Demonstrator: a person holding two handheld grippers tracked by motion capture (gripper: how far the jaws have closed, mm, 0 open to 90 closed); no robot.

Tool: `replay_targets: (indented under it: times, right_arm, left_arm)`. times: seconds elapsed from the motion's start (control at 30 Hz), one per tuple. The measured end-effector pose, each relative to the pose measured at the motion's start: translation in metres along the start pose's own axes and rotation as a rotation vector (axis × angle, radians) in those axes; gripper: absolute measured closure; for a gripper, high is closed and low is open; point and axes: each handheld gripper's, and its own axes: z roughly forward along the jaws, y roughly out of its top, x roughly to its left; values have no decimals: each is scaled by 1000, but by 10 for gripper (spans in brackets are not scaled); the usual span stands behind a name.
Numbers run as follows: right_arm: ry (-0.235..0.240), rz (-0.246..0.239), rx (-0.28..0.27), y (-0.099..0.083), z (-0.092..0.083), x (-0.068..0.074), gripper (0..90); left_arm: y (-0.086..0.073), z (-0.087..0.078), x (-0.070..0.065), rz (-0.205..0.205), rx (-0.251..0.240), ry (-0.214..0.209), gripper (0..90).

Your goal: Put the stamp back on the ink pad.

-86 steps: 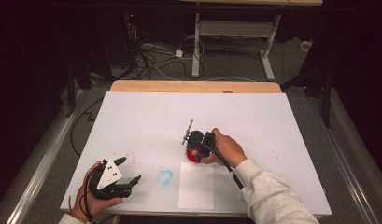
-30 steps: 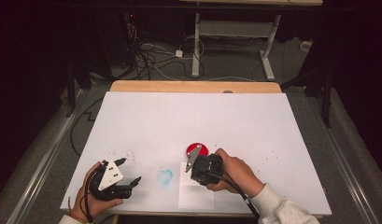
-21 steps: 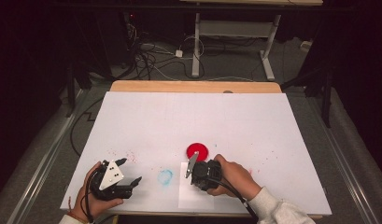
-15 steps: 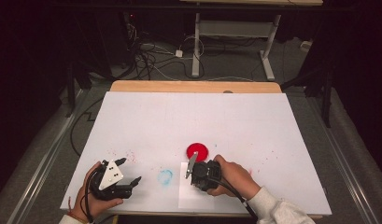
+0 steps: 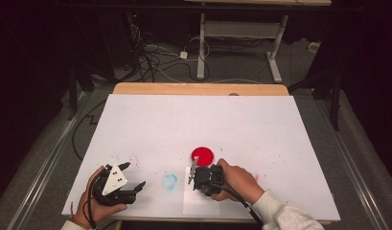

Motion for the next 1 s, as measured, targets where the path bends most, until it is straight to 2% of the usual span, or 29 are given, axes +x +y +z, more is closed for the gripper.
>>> replay_targets:
  times: [0.2,0.33,0.47,0.6,0.77,1.0]
  right_arm:
    - [-13,-4,8,2,1,2,761]
    - [12,10,-1,0,1,-1,761]
    - [-3,-6,21,3,1,1,760]
    - [33,-4,25,4,2,-5,761]
    - [31,-9,48,6,2,-4,760]
    - [30,0,16,2,1,-4,759]
  left_arm:
    - [1,1,0,3,2,1,196]
    - [1,2,0,2,3,-2,196]
    - [1,2,0,5,5,0,196]
    - [1,2,0,4,3,0,196]
    - [1,2,0,3,4,-1,196]
    - [1,1,1,0,0,3,196]
